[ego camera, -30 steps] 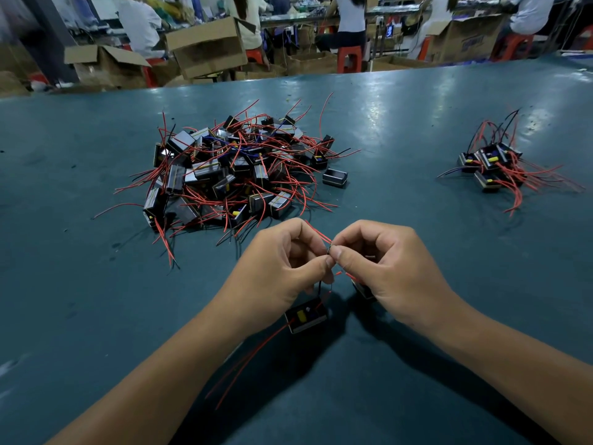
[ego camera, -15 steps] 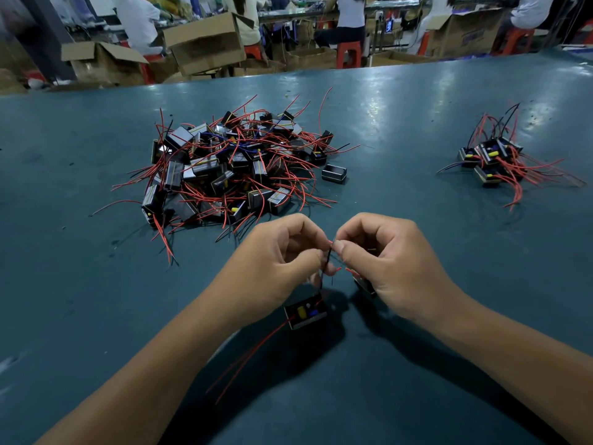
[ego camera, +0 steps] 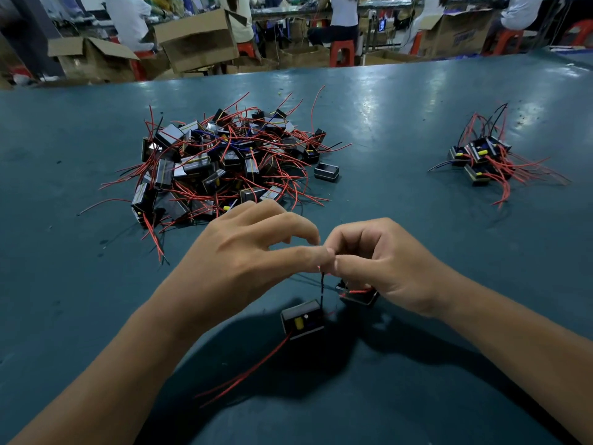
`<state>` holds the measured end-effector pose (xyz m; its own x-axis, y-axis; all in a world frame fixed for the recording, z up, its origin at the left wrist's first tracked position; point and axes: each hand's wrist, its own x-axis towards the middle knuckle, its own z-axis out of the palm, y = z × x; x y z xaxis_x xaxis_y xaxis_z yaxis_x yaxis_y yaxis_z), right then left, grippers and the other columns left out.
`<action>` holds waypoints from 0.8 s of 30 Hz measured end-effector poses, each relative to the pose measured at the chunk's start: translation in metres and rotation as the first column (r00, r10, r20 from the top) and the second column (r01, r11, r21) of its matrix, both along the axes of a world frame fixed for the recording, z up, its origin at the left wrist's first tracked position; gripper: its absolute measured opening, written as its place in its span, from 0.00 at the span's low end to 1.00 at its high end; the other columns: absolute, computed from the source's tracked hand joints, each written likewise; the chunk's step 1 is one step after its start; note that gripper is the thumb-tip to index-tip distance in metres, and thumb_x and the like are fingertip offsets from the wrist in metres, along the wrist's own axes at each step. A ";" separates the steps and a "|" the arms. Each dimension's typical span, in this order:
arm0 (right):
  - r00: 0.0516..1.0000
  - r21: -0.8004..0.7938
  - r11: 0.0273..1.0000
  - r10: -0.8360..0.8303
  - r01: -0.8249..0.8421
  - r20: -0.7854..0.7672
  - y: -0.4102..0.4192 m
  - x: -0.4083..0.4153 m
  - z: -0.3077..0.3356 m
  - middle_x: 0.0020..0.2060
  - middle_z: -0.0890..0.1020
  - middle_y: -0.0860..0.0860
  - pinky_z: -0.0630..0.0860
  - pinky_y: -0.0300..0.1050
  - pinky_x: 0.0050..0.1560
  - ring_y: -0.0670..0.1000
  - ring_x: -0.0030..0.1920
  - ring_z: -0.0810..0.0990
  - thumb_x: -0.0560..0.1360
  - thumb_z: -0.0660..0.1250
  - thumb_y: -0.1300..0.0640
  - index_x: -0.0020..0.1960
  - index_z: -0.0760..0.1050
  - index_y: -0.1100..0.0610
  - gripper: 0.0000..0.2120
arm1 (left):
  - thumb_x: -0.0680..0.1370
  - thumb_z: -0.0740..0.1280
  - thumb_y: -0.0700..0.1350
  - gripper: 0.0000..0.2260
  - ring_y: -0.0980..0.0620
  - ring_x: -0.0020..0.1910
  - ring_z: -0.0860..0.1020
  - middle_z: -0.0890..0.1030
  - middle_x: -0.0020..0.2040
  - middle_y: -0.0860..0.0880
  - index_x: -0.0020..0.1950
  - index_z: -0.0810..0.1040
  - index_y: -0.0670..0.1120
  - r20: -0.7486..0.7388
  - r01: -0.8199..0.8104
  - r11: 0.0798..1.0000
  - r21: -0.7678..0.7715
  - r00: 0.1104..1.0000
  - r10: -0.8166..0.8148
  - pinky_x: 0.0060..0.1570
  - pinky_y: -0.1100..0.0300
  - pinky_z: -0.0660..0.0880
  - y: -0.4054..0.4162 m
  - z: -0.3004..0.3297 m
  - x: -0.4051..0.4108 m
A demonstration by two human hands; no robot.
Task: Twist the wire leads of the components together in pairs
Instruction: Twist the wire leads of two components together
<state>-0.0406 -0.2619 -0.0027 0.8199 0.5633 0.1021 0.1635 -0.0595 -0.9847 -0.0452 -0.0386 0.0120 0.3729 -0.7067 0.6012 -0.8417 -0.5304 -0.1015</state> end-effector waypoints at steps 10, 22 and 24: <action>0.998 0.007 0.998 -0.060 0.060 -0.006 0.003 0.000 -0.002 0.28 0.71 0.49 0.62 0.37 0.29 0.46 0.28 0.64 0.71 0.69 0.59 0.36 0.78 0.53 0.05 | 0.80 0.71 0.44 0.07 0.45 0.42 0.77 0.82 0.49 0.48 0.56 0.85 0.47 -0.067 -0.059 0.998 -0.013 0.996 0.058 0.41 0.49 0.75 -0.001 0.001 0.002; 0.952 -0.026 0.952 -0.303 0.304 0.036 0.009 -0.001 -0.007 0.27 0.74 0.46 0.65 0.39 0.30 0.45 0.27 0.68 0.76 0.68 0.65 0.38 0.78 0.56 0.09 | 0.71 0.78 0.52 0.13 0.57 0.34 0.79 0.84 0.38 0.52 0.49 0.78 0.51 -0.781 -0.338 0.872 -0.353 0.620 -0.076 0.33 0.70 0.69 -0.026 -0.018 -0.008; 0.945 -0.026 0.945 -0.324 0.325 0.042 0.010 -0.001 -0.009 0.27 0.74 0.46 0.64 0.39 0.30 0.45 0.28 0.68 0.76 0.69 0.64 0.38 0.78 0.55 0.10 | 0.72 0.79 0.46 0.11 0.60 0.31 0.76 0.84 0.37 0.50 0.48 0.78 0.50 -0.813 -0.381 0.835 -0.397 0.568 -0.127 0.32 0.72 0.67 -0.026 -0.021 -0.006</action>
<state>-0.0415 -0.2518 -0.0117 0.9548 0.2710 0.1220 0.1663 -0.1471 -0.9750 -0.0516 -0.0651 -0.0088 0.9198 -0.3152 0.2335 -0.3499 -0.3901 0.8517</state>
